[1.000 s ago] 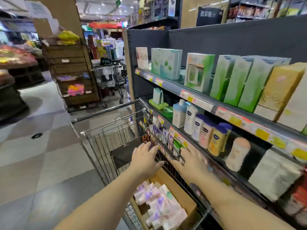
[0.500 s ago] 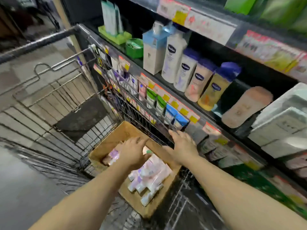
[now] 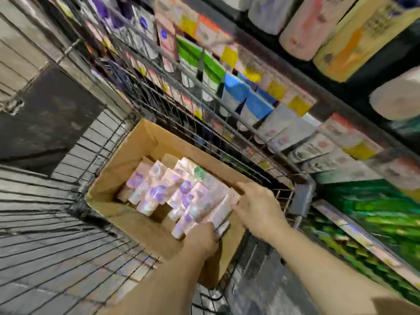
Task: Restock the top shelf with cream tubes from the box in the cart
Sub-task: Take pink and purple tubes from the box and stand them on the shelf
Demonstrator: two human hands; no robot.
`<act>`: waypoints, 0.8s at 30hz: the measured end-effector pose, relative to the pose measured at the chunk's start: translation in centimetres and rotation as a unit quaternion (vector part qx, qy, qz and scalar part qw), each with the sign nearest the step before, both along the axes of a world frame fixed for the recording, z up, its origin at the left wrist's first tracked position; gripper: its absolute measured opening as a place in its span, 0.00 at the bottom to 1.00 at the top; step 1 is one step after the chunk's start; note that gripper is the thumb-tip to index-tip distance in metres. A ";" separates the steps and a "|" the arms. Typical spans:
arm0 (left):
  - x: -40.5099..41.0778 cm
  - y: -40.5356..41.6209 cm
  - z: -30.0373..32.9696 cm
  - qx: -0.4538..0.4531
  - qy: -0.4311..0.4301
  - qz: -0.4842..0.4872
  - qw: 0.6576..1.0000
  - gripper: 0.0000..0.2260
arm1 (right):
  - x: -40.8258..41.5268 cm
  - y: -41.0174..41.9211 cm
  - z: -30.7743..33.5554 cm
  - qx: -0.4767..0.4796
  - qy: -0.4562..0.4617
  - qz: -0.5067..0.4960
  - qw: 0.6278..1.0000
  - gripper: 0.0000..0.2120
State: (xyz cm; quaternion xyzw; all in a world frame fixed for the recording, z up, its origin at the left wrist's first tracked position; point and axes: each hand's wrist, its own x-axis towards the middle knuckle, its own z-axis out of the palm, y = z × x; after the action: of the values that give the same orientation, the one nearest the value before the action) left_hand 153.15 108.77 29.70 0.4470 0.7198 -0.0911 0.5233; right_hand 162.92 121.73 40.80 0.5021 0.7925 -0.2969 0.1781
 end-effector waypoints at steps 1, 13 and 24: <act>0.1 -0.1 -0.1 0.007 0.006 0.018 1.000 0.14 | 0.1 -0.1 -0.2 -0.003 -0.001 -0.002 1.000 0.30; 0.1 -1.8 -0.2 0.025 0.018 0.040 0.999 0.07 | -0.9 -0.7 0.1 -0.028 0.027 0.003 0.999 0.28; -5.9 -0.6 3.6 -0.005 -0.094 0.149 0.984 0.05 | -1.0 -2.6 1.5 -0.102 -0.019 -0.024 0.994 0.27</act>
State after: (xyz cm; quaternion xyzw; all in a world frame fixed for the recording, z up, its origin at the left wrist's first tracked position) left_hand 147.20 108.16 33.30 0.3385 0.7254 0.0270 0.5988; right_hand 161.94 119.16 42.30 0.5056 0.7425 -0.3707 0.2358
